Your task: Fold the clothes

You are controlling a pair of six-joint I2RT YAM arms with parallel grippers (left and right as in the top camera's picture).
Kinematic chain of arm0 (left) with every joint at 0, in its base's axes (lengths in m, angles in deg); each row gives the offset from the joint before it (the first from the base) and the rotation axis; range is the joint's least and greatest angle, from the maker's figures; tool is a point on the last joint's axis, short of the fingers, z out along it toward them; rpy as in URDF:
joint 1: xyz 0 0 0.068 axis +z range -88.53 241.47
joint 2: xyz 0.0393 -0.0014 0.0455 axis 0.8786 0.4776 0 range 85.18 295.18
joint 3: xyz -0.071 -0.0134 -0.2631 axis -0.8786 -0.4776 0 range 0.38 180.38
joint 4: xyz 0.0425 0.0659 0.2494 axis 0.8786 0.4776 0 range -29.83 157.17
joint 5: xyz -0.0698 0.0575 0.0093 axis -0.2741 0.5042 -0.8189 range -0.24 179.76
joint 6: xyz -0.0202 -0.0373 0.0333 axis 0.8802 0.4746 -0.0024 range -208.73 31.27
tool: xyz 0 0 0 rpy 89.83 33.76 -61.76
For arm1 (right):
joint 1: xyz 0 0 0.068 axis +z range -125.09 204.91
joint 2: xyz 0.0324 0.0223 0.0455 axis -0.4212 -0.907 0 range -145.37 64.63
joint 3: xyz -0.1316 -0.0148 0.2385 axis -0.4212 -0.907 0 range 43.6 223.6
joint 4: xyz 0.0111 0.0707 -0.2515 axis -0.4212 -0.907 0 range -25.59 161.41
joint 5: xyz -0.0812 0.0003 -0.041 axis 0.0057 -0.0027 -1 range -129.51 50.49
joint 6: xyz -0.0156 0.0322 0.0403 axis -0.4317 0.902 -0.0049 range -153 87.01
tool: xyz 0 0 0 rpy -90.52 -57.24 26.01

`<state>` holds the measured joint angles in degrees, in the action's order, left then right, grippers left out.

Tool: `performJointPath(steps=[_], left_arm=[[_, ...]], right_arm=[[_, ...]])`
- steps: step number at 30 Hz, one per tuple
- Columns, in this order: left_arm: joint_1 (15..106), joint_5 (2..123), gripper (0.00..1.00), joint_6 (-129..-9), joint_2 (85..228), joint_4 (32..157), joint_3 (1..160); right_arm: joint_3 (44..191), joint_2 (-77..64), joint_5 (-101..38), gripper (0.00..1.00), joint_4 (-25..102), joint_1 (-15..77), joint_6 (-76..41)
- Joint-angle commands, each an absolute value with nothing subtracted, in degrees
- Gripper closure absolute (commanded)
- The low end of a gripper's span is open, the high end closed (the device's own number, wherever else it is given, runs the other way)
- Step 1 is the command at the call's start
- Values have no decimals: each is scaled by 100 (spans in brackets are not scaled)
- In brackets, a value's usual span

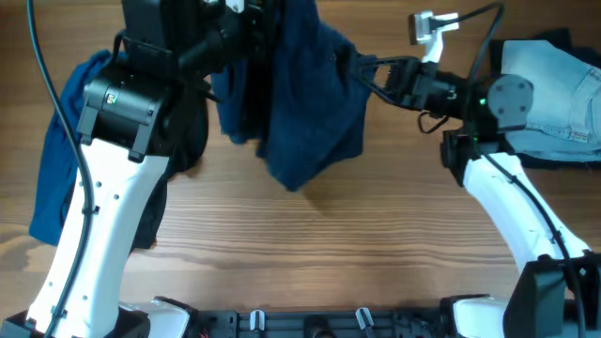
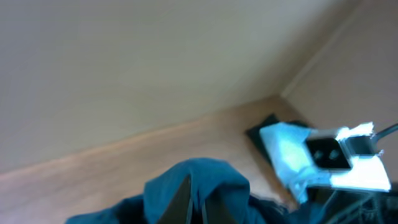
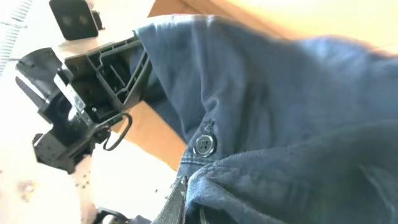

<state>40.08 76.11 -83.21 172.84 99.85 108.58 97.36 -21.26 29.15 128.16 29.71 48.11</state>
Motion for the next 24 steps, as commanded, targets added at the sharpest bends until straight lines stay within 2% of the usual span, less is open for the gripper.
performJointPath(steps=[1, 8, 15, 19, 24], left_arm=[[4000, 8339, 96, -8251, 17232, 10293, 10915], [4000, 9071, 96, -8411, 17229, 11015, 10915], [4000, 9073, 96, -8529, 17229, 11257, 10915], [4000, 9073, 96, -8529, 17229, 11229, 10915], [4000, 9071, 96, -8527, 17229, 11231, 10915]], right_arm=[[9797, -2130, 3525, 96, 12414, 2304, 3772], [9865, -2130, 4272, 96, 11419, 971, 2581], [9865, -2132, 4213, 92, 10864, 737, 1735], [9865, -2132, 2965, 92, 9301, 737, 1604], [9865, -2132, 1634, 95, 7736, 741, 878]])
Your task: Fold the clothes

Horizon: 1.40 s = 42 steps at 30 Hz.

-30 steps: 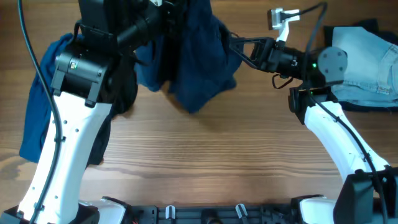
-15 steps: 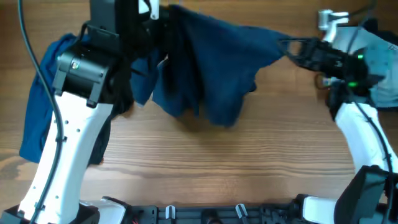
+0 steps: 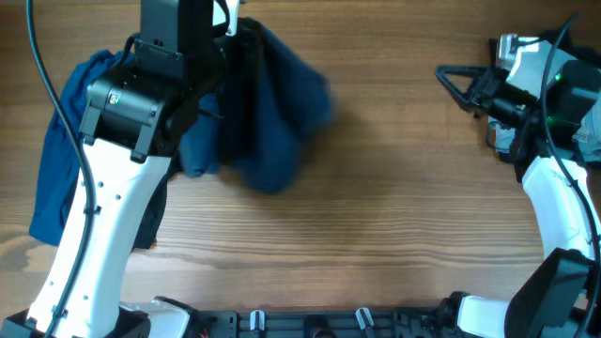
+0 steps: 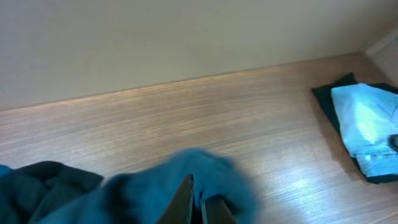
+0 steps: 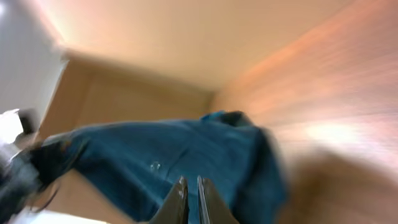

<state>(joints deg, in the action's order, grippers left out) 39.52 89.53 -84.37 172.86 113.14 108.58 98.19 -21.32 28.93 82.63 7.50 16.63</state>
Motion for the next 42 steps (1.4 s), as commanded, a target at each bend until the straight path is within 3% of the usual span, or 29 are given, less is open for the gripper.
performJointPath(steps=[1, 7, 10, 11, 12, 15, 18, 24, 33, 42], left_arm=[[4000, 9071, 96, -8527, 17232, 11231, 10915], [4000, 9071, 96, -8529, 17232, 11159, 10915], [4000, 9071, 96, -8529, 17232, 11113, 10915], [4000, 9071, 96, -8527, 17232, 11098, 10915], [4000, 9071, 96, -8527, 17232, 11078, 10915], [3998, 9069, 96, -8524, 17232, 11032, 10915], [3998, 9043, 96, -8524, 17232, 11015, 10915], [3993, 8874, 96, -8522, 17232, 11017, 10915], [3993, 8778, 96, -8503, 17232, 10966, 10915], [3982, 8726, 96, -8503, 17232, 10929, 10915]], right_arm=[[9865, -2130, 1505, 95, 7592, 748, 747], [9865, -2130, -95, 94, 6329, 988, 330], [9865, -2132, -1146, 89, 5778, 1277, 363], [9865, -2132, -1323, 76, 5714, 1377, 352], [9865, -2132, -1376, 51, 5719, 1480, 297], [9865, -2132, -1356, 21, 5806, 1753, 323], [9865, -2246, -973, 9, 6082, 2003, 666], [9865, -3116, -49, 6, 7284, 2241, 1617], [9867, -4517, 659, 8, 9646, 3117, 2142], [10040, -5339, 288, 10, 11583, 3884, 3777]])
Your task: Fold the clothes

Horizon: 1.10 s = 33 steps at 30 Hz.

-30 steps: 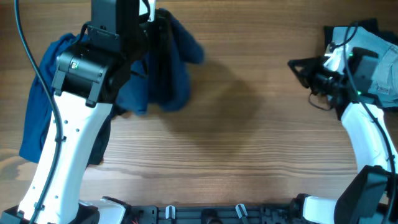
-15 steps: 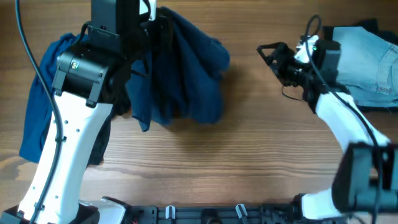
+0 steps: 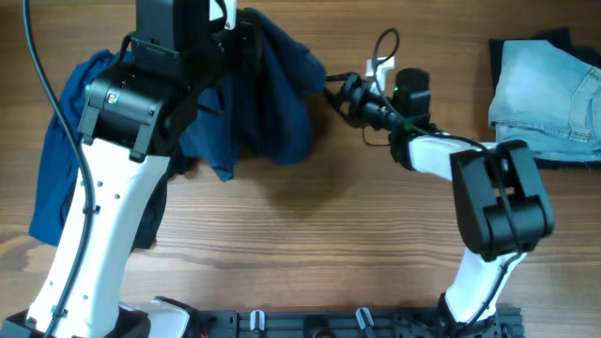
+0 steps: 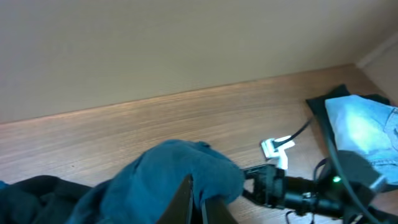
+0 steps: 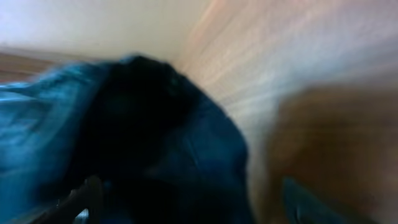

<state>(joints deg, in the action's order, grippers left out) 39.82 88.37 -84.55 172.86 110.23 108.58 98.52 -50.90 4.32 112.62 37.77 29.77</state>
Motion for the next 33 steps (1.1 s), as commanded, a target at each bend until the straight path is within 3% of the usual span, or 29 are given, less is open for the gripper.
performJointPath(steps=[1, 7, 16, 22, 33], left_arm=[[3982, 8726, 96, -8503, 17232, 10929, 10915], [3982, 8726, 96, -8503, 17232, 10949, 10915], [3982, 8726, 96, -8503, 17232, 11019, 10915], [3982, 8726, 96, -8503, 17232, 11015, 10915], [3982, 8724, 96, -8503, 17232, 11019, 10915]], right_arm=[[10070, -5372, 259, 10, 11719, 3917, 3873], [10180, -5378, -34, 10, 12293, 3908, 4463], [10361, -5378, -12, 18, 12521, 3887, 4161], [10444, -5378, 917, 23, 14151, 3729, 3938], [11080, -5376, 3031, 29, 14097, 3657, 2513]])
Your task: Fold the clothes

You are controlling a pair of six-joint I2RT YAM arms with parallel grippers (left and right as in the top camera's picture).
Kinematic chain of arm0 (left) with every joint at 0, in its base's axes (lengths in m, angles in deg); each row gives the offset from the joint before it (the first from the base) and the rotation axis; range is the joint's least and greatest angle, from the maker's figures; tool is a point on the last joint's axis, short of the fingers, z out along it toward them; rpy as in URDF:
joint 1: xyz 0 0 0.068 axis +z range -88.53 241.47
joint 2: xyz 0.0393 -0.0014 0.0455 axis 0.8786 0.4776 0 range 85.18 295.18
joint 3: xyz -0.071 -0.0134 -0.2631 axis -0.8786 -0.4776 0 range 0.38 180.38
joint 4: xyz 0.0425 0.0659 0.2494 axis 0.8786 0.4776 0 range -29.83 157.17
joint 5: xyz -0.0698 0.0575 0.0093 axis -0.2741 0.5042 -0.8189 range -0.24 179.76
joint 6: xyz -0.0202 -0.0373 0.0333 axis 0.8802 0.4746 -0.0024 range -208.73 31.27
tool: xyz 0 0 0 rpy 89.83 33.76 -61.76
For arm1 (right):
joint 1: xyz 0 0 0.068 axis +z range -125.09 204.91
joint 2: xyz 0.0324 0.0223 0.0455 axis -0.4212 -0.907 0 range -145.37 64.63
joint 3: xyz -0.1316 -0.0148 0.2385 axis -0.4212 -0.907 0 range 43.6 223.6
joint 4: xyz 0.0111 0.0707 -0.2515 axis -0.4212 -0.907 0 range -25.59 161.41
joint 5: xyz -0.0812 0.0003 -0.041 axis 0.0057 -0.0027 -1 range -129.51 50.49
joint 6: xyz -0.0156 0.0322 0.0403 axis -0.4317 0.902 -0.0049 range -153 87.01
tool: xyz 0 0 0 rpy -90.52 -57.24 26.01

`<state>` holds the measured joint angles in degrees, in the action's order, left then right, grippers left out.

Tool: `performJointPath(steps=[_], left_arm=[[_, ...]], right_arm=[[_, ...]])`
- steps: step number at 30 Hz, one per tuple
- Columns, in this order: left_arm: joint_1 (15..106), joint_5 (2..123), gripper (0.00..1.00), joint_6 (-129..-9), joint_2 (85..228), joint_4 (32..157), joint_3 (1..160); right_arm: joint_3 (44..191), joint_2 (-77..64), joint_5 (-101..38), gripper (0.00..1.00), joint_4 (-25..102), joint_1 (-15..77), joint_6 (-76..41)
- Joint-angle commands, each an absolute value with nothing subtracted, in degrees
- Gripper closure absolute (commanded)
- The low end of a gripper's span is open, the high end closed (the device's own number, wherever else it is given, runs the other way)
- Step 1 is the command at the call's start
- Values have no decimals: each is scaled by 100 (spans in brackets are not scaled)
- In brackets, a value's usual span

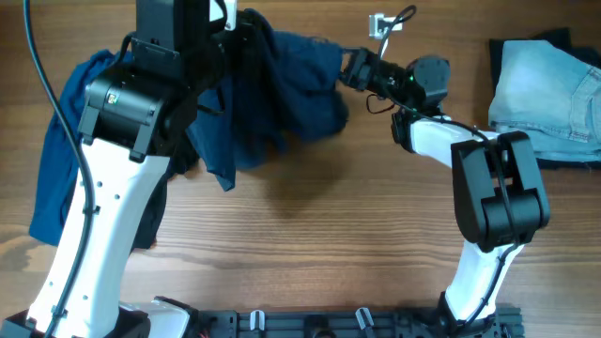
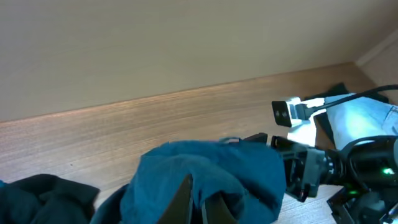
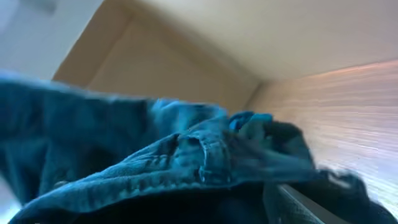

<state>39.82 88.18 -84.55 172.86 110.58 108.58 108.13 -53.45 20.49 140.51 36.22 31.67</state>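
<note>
A dark blue denim garment (image 1: 282, 84) hangs above the table at the back left. My left gripper (image 2: 198, 202) is shut on a fold of it near the top. My right gripper (image 1: 346, 68) is at the garment's right edge, where the cloth is drawn out toward it. In the right wrist view the waistband (image 3: 205, 155) fills the frame between the jaws. One finger (image 3: 297, 202) shows far out to the side, so the jaws stand open; the other finger is hidden by cloth.
A blue cloth (image 1: 56, 141) and a black garment (image 1: 183, 141) lie under the left arm. Folded light denim (image 1: 549, 80) rests on a dark garment at the back right. Bare wood (image 1: 329, 235) spreads across the middle and front.
My right gripper has moved up and back along the garment's right edge. The cloth now lies between its open jaws, and the garment's right side is spread further right. The left gripper has not moved.
First both grippers held the garment up between them. Then the right one had let go and was far right, shut and empty, with the garment hanging from the left. Then it was back beside the garment, open; now cloth sits in its jaws.
</note>
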Motion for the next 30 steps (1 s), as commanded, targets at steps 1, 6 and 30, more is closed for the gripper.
performJointPath(steps=[1, 6, 30], left_arm=[[3982, 8721, 96, -8503, 17232, 11023, 10915], [3982, 8651, 96, -8503, 17232, 11082, 10915], [3982, 8634, 96, -8503, 17232, 11082, 10915]], right_arm=[[11098, -5376, 3153, 29, 14097, 3655, 2290], [11111, -5376, 3352, 23, 14057, 3629, 1368], [11111, -5389, 1488, 29, 11697, 4188, -4407]])
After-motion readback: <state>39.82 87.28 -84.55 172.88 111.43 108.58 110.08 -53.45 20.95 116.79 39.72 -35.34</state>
